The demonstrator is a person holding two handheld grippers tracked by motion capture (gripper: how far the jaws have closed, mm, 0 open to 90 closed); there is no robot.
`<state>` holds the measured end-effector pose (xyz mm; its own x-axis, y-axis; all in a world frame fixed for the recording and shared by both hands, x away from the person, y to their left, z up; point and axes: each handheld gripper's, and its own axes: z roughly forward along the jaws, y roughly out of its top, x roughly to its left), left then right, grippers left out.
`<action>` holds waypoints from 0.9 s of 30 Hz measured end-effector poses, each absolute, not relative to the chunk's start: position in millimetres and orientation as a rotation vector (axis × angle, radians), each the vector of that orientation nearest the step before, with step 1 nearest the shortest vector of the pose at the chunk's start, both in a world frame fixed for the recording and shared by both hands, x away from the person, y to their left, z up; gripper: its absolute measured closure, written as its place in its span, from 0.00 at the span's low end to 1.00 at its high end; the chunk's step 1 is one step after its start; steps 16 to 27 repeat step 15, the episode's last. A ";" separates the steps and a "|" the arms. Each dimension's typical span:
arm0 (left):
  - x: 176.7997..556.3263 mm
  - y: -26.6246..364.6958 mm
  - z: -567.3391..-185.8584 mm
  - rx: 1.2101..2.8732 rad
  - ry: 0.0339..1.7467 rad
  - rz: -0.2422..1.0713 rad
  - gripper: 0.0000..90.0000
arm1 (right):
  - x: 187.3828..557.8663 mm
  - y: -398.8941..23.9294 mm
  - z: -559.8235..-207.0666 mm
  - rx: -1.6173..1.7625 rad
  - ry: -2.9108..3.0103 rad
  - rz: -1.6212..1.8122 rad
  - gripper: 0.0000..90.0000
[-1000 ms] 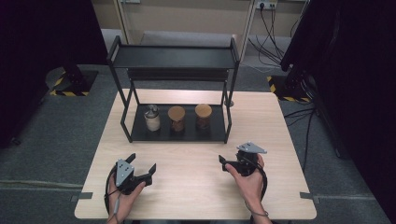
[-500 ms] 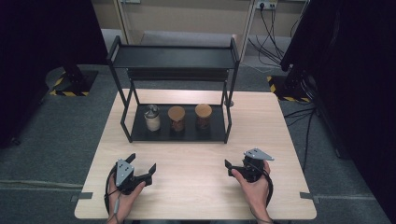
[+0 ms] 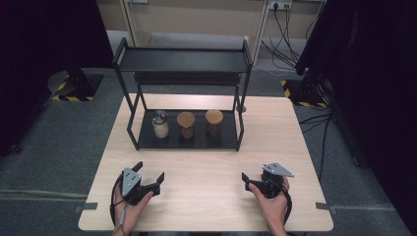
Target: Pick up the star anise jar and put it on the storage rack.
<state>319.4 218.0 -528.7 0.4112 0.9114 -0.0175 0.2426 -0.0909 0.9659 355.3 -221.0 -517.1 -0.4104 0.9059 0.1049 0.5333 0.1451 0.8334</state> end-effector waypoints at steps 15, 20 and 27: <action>321.0 219.3 -528.5 1.590 1.061 0.761 0.09 | 352.6 -217.5 -520.5 1.355 1.988 1.177 0.05; 321.0 219.3 -528.5 1.590 1.061 0.761 0.09 | 352.6 -217.5 -520.5 1.355 1.988 1.177 0.05; 321.0 219.3 -528.5 1.590 1.061 0.761 0.09 | 352.6 -217.5 -520.5 1.355 1.988 1.177 0.05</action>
